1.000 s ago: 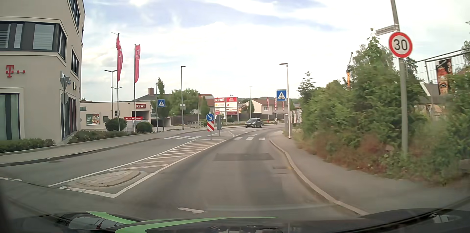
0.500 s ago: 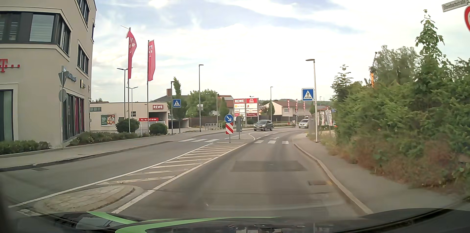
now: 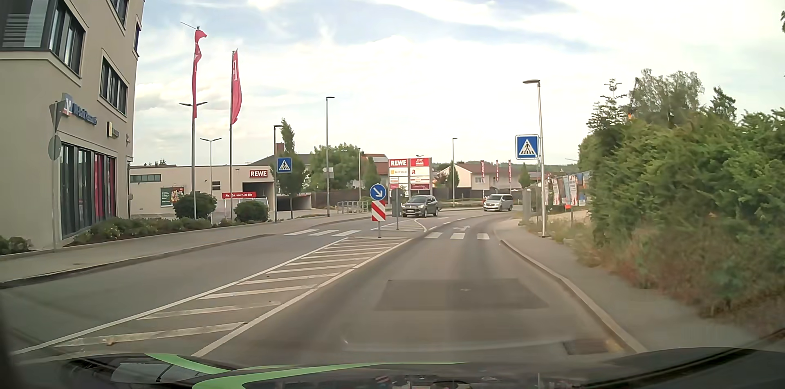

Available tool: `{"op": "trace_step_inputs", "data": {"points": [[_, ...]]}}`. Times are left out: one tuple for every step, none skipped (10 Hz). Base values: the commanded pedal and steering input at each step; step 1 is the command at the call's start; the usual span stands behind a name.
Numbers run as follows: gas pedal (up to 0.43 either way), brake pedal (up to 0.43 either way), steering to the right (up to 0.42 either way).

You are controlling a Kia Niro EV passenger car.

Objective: Follow the waypoints while adhering to traffic rules and regulations

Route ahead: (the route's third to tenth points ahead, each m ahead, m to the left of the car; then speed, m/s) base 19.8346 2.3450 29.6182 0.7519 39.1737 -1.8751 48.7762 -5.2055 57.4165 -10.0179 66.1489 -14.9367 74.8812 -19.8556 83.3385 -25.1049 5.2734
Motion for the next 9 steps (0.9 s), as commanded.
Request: {"op": "trace_step_inputs", "data": {"points": [[0.177,0.000,0.024],[0.157,0.000,0.027],[0.138,0.000,0.027],[0.138,0.000,0.027],[0.138,0.000,0.030],[0.138,0.000,0.034],[0.138,0.000,0.035],[0.138,0.000,0.035],[0.138,0.000,0.035]]}}
